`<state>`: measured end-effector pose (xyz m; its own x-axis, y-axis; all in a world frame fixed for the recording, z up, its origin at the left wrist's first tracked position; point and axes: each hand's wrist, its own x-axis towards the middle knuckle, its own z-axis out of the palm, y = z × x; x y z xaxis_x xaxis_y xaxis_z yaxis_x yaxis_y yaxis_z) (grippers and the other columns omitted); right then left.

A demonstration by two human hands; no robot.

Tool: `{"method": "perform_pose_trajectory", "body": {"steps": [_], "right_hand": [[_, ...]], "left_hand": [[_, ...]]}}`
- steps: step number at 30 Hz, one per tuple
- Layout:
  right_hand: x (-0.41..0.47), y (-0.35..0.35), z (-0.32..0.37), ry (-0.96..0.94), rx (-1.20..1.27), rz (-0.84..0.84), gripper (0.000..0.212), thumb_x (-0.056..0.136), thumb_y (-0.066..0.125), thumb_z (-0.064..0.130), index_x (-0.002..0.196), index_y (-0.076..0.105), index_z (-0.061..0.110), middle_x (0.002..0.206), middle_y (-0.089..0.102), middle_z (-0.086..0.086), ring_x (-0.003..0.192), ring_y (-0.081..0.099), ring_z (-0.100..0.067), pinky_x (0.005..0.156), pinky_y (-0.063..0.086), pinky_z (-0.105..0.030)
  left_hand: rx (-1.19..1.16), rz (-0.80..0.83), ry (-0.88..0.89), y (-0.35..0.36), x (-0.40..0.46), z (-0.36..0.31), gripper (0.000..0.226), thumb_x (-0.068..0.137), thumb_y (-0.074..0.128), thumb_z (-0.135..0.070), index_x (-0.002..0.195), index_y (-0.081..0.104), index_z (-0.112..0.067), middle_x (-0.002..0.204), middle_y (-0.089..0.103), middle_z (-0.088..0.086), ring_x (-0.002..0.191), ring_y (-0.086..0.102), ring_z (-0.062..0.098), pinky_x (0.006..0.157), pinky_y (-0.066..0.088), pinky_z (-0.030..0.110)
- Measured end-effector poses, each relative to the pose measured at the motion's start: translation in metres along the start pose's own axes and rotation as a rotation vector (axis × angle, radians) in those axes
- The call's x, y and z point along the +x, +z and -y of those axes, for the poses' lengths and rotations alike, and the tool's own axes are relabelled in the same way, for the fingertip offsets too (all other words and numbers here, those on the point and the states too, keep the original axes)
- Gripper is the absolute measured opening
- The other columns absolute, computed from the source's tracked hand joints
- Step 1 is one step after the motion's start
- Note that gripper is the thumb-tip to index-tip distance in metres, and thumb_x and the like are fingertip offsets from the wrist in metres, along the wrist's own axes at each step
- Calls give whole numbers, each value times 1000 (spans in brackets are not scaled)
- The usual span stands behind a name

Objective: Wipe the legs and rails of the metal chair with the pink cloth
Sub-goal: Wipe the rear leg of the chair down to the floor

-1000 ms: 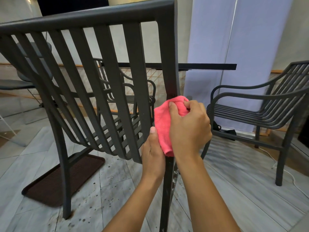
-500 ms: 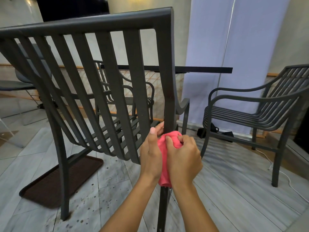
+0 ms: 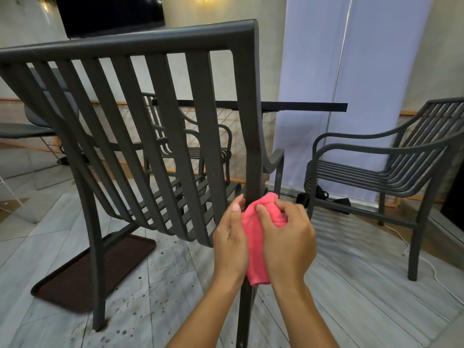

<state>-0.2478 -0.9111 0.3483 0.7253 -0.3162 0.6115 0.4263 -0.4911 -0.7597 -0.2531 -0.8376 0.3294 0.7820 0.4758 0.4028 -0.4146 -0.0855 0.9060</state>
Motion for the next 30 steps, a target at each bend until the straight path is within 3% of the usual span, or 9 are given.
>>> {"method": "perform_pose_trajectory", "body": {"steps": [3,5,8,10,12,14,20,25,30], "right_hand": [[10,-11,22,-66,18,-55,24,79,66,40,97,65,23,89,53,16,71,46,-4,55,26,-9],[20,-15,36,-99,28,-86,26,80,65,43,96,65,23,90,54,15,71,43,-5,54,24,-9],[33,-15,55,-155,11,-111,30,81,61,49,96,64,24,95,59,11,71,42,-5,50,26,-19],[39,-13,66,-174,-27,-101,34,82,57,53,97,62,23,98,58,10,72,41,-7,52,25,-22],[45,-10,73,-185,-81,-83,38,83,54,56,95,59,20,96,56,7,70,42,-11,54,25,-23],[49,-6,76,-176,-143,-52,38,85,50,56,93,54,18,94,52,6,69,42,-16,59,28,-28],[46,5,57,-162,-184,-40,36,87,51,51,93,54,15,94,54,3,68,42,-13,49,19,-22],[34,15,38,-129,-141,-76,35,84,56,51,86,55,16,88,55,4,64,43,-13,48,19,-21],[17,25,13,-87,-116,-80,34,81,61,49,81,56,15,83,57,3,59,41,-12,47,18,-19]], "left_hand": [[-28,-40,-79,-2,-4,-1,48,99,28,-40,78,65,-16,71,65,-5,69,60,13,60,44,12],[-58,-15,-73,-3,-8,-2,54,100,26,-38,84,65,-5,61,61,-3,58,58,8,51,41,10],[-77,21,-66,-4,-10,1,58,101,23,-36,102,59,11,88,65,22,89,59,18,63,48,19],[-58,23,-65,-3,-10,3,59,100,22,-38,101,58,9,92,63,25,97,56,24,79,49,28],[-71,57,-57,-2,-10,5,62,95,22,-48,110,64,-6,95,70,14,101,63,24,87,48,35],[-93,80,-59,-3,-10,9,63,86,22,-56,112,66,-20,103,72,0,102,65,13,87,48,30],[-152,103,-78,-7,-6,15,51,98,19,-40,115,62,-19,97,72,-13,96,65,-1,79,48,9],[-188,125,-97,-7,-4,17,71,86,21,-55,117,60,-4,105,65,20,99,60,26,93,47,39],[-231,121,-120,-7,0,22,58,83,26,-56,105,66,-19,105,72,3,104,65,15,92,50,31]]}}
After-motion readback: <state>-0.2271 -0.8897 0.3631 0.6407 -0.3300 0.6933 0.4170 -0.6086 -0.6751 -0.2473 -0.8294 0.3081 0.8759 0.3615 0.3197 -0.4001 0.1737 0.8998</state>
